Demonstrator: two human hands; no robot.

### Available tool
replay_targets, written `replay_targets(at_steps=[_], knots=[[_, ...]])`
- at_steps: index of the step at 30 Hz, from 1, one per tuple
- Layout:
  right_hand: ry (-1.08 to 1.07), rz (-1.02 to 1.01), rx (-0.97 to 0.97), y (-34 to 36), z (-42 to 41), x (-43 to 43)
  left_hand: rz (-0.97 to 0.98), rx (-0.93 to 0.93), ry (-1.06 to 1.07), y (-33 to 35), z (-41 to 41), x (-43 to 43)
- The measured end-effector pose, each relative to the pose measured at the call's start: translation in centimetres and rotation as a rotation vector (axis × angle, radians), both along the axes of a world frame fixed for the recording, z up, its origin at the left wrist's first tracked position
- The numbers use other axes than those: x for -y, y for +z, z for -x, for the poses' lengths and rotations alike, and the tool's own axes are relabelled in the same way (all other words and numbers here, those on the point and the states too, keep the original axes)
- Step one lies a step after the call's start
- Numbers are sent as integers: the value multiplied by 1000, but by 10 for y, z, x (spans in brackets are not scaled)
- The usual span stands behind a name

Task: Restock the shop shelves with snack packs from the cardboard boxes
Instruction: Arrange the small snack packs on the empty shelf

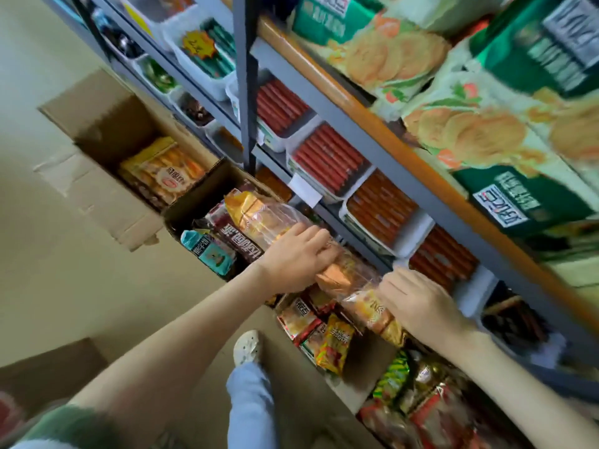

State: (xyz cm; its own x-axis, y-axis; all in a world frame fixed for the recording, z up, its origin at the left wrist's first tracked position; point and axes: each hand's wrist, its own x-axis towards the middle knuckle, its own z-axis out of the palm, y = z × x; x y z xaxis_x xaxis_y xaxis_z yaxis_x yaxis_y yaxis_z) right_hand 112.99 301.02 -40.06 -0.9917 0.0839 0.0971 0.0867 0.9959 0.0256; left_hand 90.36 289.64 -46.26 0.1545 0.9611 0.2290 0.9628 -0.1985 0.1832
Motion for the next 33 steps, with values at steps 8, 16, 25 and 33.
replay_targets(at_steps=[8,16,25,33], knots=[[-322,181,96,103,-173,38,234,-81,-125,109,-162,14],[-655,-122,279,213,-336,92,110,-201,-85,239,-377,19],[-827,-358,-188,290,-461,97,-362,-323,-208,350,-479,4],[-1043,-615,-249,383,-604,116,-440,-273,-243,421,-555,-29]])
